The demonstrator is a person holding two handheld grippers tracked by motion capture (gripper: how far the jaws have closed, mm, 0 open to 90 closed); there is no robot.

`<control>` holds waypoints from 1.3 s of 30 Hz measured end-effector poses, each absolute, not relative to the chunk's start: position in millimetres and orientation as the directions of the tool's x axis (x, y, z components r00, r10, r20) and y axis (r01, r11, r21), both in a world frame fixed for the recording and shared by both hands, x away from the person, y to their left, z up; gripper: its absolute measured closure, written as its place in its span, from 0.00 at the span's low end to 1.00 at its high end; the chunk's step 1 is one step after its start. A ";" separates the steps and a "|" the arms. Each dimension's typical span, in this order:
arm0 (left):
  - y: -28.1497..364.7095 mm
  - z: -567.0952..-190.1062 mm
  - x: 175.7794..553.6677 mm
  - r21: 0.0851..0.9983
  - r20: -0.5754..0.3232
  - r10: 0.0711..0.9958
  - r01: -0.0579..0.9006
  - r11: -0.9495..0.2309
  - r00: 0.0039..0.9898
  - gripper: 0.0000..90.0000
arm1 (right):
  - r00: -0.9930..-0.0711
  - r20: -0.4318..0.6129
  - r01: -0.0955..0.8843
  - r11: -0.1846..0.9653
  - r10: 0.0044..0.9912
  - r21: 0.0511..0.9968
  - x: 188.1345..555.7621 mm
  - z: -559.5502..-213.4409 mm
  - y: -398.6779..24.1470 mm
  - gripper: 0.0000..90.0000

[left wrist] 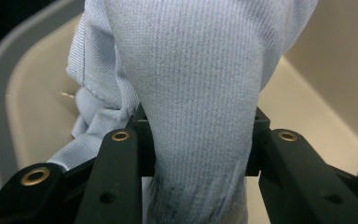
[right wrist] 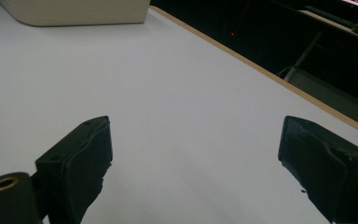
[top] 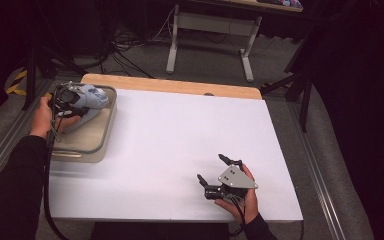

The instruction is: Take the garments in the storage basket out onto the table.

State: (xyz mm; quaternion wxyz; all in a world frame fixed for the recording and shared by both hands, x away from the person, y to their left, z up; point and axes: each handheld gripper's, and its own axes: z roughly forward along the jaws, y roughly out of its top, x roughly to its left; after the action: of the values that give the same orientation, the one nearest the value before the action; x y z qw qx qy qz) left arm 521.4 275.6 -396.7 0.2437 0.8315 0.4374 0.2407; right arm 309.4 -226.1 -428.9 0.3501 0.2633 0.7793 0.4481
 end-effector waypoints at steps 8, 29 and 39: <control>288.6 -375.9 499.6 0.725 0.121 0.867 0.553 -0.410 0.484 0.69 | -0.605 -0.313 0.090 0.454 0.732 0.886 308.0 -425.9 -227.9 0.11; 284.7 -337.8 456.6 0.878 0.046 0.853 0.386 -0.283 0.520 0.69 | -0.594 -0.297 0.088 0.427 0.748 0.900 307.6 -421.2 -233.6 0.12; 262.8 -325.6 443.9 0.906 0.052 0.812 0.315 -0.284 0.582 0.69 | -0.586 -0.306 0.096 0.439 0.751 0.894 308.2 -421.2 -234.6 0.13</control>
State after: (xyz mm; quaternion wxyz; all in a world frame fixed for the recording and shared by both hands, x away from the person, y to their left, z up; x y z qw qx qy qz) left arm 443.9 262.8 -325.6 0.4684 0.7560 0.3725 0.2651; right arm 308.2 -234.6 -421.2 0.3620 0.2758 0.7670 0.4523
